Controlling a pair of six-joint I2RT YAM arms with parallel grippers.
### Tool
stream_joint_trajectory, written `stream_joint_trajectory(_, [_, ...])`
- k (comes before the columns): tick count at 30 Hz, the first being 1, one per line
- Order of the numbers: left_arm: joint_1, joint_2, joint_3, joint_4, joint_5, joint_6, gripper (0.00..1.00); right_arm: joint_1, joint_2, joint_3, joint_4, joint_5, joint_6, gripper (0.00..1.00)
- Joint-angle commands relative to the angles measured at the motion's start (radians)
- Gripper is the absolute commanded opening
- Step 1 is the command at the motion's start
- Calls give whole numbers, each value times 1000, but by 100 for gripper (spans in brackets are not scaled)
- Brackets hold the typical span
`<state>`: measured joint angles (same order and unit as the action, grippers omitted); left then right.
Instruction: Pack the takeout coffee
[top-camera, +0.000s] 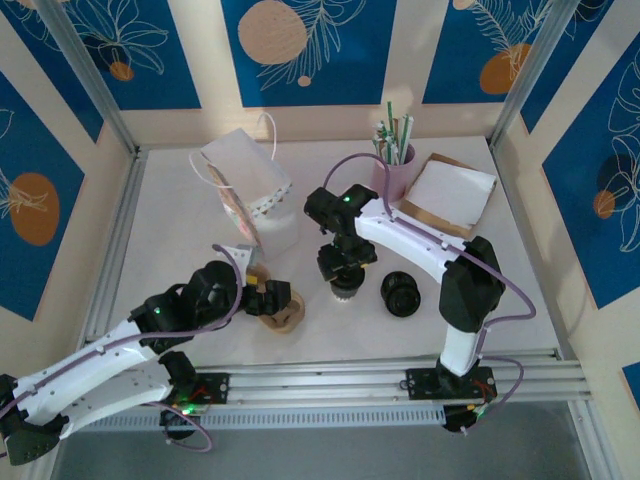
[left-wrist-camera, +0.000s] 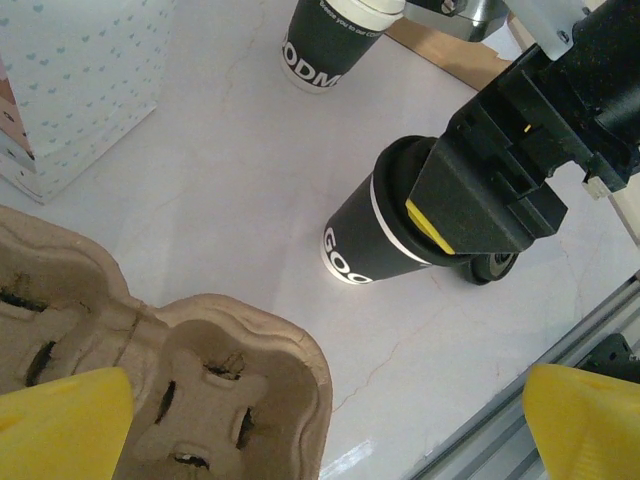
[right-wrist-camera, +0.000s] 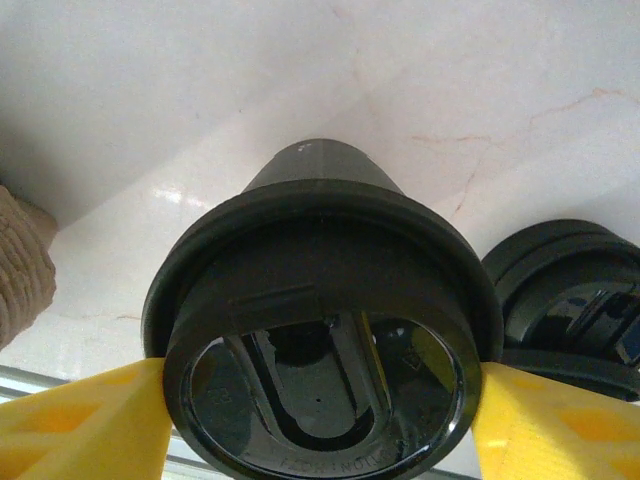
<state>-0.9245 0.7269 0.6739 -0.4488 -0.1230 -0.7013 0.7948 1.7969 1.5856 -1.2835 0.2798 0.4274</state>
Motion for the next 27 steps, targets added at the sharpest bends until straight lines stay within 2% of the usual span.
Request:
stream_joint_trajectory(1, [14,-1,-8,24,17,-12,100,8,-19,22,-58,-32,13,75])
stream_joint_trajectory(7, [14,1,-6,24,17,-12,100,4,-40,15,-49,-40,8,79])
stream_joint_trajectory(18, [14,-2,0,14,14,-9,100,-2,-100,-169,92,-64,37,72])
stream_joint_trajectory(27, [13,15,0,28,20,-13,100,7,-97,-221,123,-39,52,72])
